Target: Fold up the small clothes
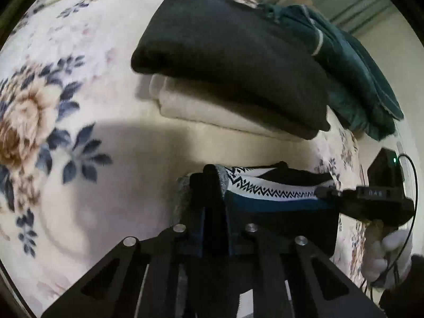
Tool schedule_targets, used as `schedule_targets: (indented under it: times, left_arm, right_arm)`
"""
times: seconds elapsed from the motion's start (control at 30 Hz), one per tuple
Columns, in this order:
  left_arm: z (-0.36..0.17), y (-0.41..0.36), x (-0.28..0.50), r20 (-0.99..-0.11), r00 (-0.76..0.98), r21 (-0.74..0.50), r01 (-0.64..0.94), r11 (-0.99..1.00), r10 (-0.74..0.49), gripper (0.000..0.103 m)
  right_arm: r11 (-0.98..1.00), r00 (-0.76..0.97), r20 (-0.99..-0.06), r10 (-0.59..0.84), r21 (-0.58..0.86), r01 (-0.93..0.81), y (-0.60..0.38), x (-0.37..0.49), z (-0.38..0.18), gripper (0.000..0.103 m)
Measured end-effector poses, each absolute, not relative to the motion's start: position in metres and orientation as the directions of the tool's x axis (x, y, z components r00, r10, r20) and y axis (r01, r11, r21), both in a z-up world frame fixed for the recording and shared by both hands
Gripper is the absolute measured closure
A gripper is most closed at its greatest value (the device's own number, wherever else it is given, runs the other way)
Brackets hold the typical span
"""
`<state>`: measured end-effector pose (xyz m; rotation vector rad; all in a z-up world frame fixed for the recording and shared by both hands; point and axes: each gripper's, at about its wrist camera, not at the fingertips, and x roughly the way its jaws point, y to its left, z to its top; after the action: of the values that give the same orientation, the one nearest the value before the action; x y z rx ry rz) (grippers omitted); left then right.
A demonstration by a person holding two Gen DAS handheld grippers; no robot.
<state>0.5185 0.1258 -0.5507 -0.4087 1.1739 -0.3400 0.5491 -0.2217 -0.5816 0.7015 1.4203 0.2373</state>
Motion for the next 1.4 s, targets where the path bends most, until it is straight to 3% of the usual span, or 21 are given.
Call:
schedule_targets:
  times: [0.2, 0.33, 0.4, 0.43, 0.47, 0.53, 0.6, 0.87, 1.07, 1.27, 1.3, 1.33, 1.37, 1.4]
  left_arm:
    - [-0.566, 0.141, 0.538, -0.806, 0.321, -0.521, 0.012, 0.853, -0.497, 0.093]
    - [-0.567, 0.147, 0.537, -0.805, 0.280, -0.556, -0.047, 0.830, -0.524, 0.079]
    - [-0.555, 0.150, 0.527, -0.800, 0.300, -0.561, -0.065, 0.825, -0.520, 0.078]
    - [-0.544, 0.156, 0.514, -0.797, 0.312, -0.564, -0.076, 0.822, -0.518, 0.070]
    - [-0.538, 0.159, 0.505, -0.790, 0.321, -0.572, -0.076, 0.817, -0.523, 0.057]
    - [-0.517, 0.172, 0.466, -0.761, 0.357, -0.602, -0.079, 0.795, -0.541, 0.046]
    - [-0.506, 0.178, 0.433, -0.758, 0.359, -0.609, -0.092, 0.788, -0.544, 0.042]
    - [-0.480, 0.180, 0.233, -0.849, 0.269, -0.504, -0.153, 0.850, -0.455, 0.042]
    - [-0.521, 0.172, 0.119, -0.900, 0.119, -0.435, -0.286, 0.854, -0.419, 0.042]
    - [-0.551, 0.148, 0.065, -0.904, 0.025, -0.416, -0.275, 0.867, -0.426, 0.044]
    - [-0.551, 0.143, 0.062, -0.905, 0.027, -0.416, -0.256, 0.873, -0.424, 0.049]
    - [-0.550, 0.138, 0.059, -0.909, 0.035, -0.412, -0.235, 0.880, -0.416, 0.076]
    - [-0.549, 0.136, 0.056, -0.909, 0.038, -0.413, -0.228, 0.882, -0.415, 0.090]
    - [-0.547, 0.135, 0.056, -0.904, 0.052, -0.424, -0.232, 0.875, -0.424, 0.090]
  right_arm:
    - [0.778, 0.228, -0.818, 0.529, 0.574, 0.255, -0.219, 0.557, -0.573, 0.098]
    - [0.805, 0.145, -0.854, 0.499, 0.519, 0.288, -0.203, 0.562, -0.596, 0.096]
    - [0.794, 0.127, -0.849, 0.513, 0.526, 0.306, -0.201, 0.559, -0.594, 0.094]
    - [0.782, 0.121, -0.837, 0.533, 0.542, 0.307, -0.203, 0.553, -0.592, 0.085]
    - [0.779, 0.105, -0.831, 0.545, 0.549, 0.304, -0.204, 0.545, -0.585, 0.068]
    - [0.774, 0.105, -0.822, 0.560, 0.564, 0.288, -0.208, 0.524, -0.572, 0.056]
    - [0.773, 0.089, -0.814, 0.574, 0.574, 0.271, -0.215, 0.488, -0.559, 0.052]
    - [0.783, -0.056, -0.807, 0.588, 0.550, 0.291, -0.231, 0.300, -0.554, 0.052]
    - [0.775, -0.165, -0.785, 0.597, 0.510, 0.375, -0.217, 0.156, -0.593, 0.052]
    - [0.733, -0.233, -0.732, 0.640, 0.491, 0.470, -0.198, 0.063, -0.637, 0.052]
    - [0.727, -0.239, -0.724, 0.647, 0.492, 0.480, -0.198, 0.054, -0.641, 0.052]
    - [0.717, -0.240, -0.714, 0.658, 0.496, 0.489, -0.195, 0.044, -0.646, 0.052]
    - [0.714, -0.240, -0.709, 0.663, 0.502, 0.489, -0.194, 0.034, -0.647, 0.052]
    - [0.716, -0.239, -0.711, 0.661, 0.503, 0.485, -0.188, 0.029, -0.648, 0.053]
